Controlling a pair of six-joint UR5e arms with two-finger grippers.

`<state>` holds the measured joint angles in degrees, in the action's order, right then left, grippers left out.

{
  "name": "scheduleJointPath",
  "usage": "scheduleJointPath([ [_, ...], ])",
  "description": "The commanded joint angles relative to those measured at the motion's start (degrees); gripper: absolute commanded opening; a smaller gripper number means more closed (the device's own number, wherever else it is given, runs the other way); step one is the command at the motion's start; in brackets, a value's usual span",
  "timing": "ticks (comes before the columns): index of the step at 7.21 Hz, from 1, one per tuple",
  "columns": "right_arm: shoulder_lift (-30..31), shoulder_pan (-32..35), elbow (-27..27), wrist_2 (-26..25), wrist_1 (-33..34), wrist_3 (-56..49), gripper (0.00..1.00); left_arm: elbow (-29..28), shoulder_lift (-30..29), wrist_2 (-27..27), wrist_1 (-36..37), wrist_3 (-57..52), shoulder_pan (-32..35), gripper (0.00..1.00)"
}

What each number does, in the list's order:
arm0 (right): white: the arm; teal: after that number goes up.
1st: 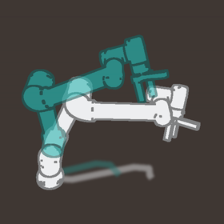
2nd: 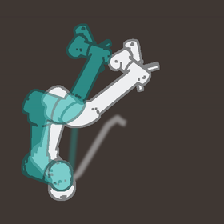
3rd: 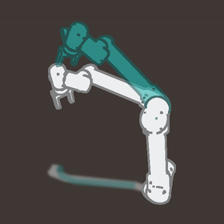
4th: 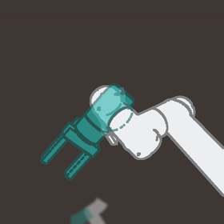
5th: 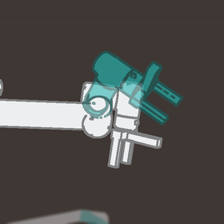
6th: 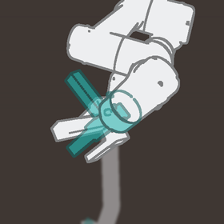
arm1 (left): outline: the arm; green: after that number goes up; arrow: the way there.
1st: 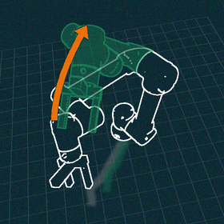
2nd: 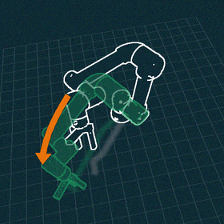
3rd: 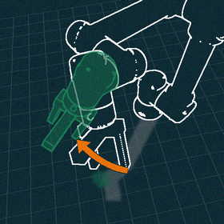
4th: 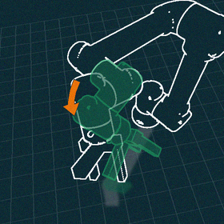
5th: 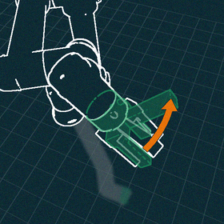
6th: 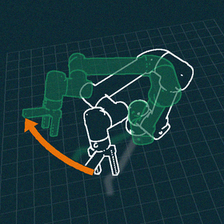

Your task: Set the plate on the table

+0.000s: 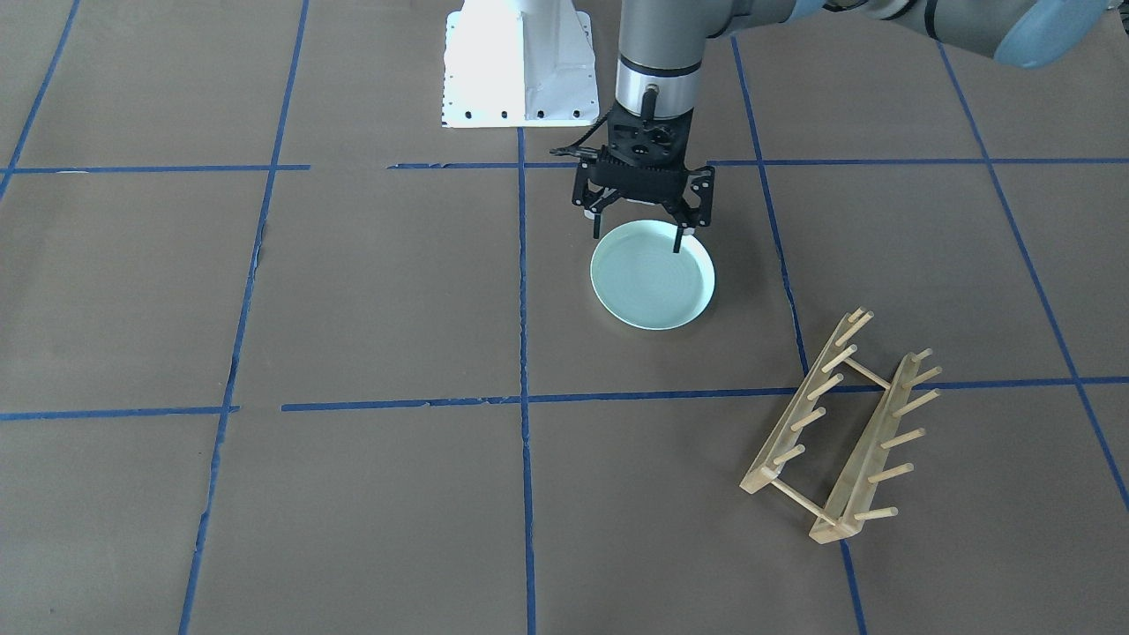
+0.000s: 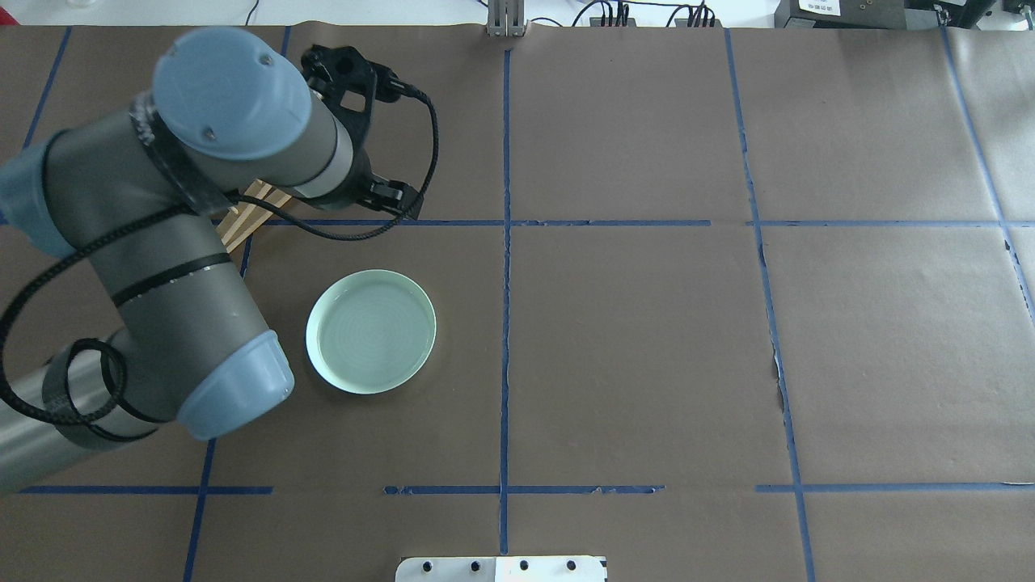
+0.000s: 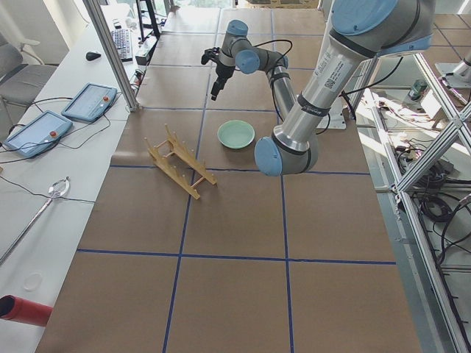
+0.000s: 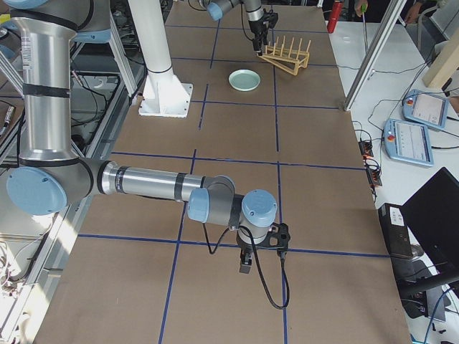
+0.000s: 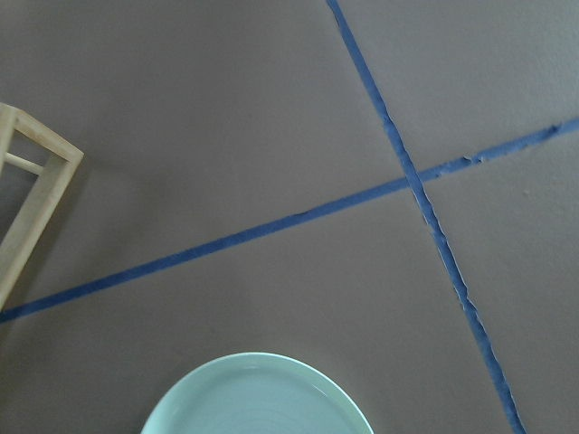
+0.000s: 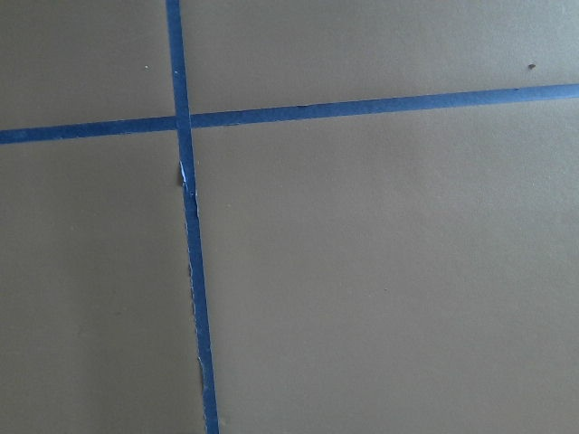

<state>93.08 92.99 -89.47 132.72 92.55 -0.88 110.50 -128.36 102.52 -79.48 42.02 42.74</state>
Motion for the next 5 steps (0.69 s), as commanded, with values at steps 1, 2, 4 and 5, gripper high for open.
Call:
scheduleJointPath([
  [1,0.0,0.0,0.0,0.0,0.0,0.0,1.00,0.2,3.1,8.7,0.0,-11.0,11.4,1.00],
  [2,0.0,0.0,0.0,0.0,0.0,0.0,1.00,0.1,4.4,10.1,-0.2,-11.3,15.9,1.00],
  [4,0.0,0.0,0.0,0.0,0.0,0.0,1.00,0.3,10.5,15.7,-0.7,-22.4,24.3,1.00],
  [5,0.0,0.0,0.0,0.0,0.0,0.0,1.00,-0.8,15.0,19.3,-0.5,-31.7,30.2,1.00],
])
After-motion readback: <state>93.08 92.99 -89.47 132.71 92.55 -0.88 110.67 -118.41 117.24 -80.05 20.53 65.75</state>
